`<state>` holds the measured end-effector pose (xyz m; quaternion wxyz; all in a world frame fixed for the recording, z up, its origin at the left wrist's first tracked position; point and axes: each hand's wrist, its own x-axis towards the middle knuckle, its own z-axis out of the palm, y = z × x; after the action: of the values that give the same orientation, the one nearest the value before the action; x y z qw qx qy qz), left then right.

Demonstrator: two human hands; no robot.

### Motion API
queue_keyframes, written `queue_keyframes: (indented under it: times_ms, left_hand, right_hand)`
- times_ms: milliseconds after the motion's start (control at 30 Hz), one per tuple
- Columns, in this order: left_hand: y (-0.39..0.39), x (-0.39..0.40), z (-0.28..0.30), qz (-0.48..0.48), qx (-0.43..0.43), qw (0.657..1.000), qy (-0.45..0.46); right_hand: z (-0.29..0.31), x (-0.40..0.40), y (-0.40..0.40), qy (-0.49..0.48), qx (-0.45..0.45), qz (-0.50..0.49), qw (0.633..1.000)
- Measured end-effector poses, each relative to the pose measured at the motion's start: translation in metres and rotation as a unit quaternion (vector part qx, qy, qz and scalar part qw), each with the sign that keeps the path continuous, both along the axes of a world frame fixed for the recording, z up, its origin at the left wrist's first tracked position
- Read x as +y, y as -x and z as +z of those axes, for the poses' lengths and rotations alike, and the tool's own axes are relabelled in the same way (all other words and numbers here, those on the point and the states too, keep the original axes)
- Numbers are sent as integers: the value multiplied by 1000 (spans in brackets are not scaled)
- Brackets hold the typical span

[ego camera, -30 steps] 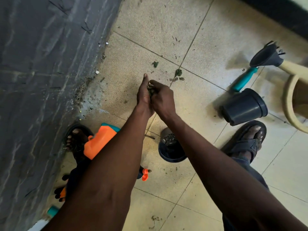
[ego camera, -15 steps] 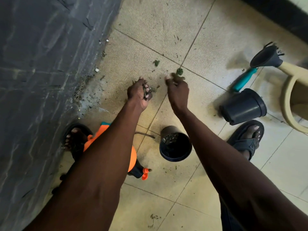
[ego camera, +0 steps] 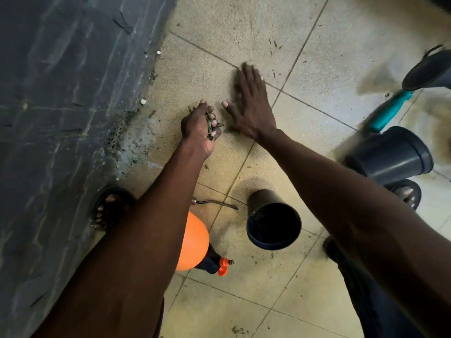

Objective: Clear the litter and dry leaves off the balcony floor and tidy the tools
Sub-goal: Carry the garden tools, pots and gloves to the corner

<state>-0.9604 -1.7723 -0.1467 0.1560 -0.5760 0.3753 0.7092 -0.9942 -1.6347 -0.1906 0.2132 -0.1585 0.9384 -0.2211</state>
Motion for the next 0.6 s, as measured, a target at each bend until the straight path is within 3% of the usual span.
queue_keyframes:
  times_ms: [167,267,367,600]
  left_hand:
    - [-12,-3,4,27,-23,999,14]
    - [-24,0,3,31,-47,998,23]
    - [-36,6,-2,37,-60,997,24]
    - [-53,29,0,28,-79,996,7]
  right_hand:
    - [-6,6,-18,17,49,284,957]
    - [-18,26,-34,55,69,373,924]
    - [-14,48,-34,56,87,391,914]
    - [7,96,-26,-54,58,378,922]
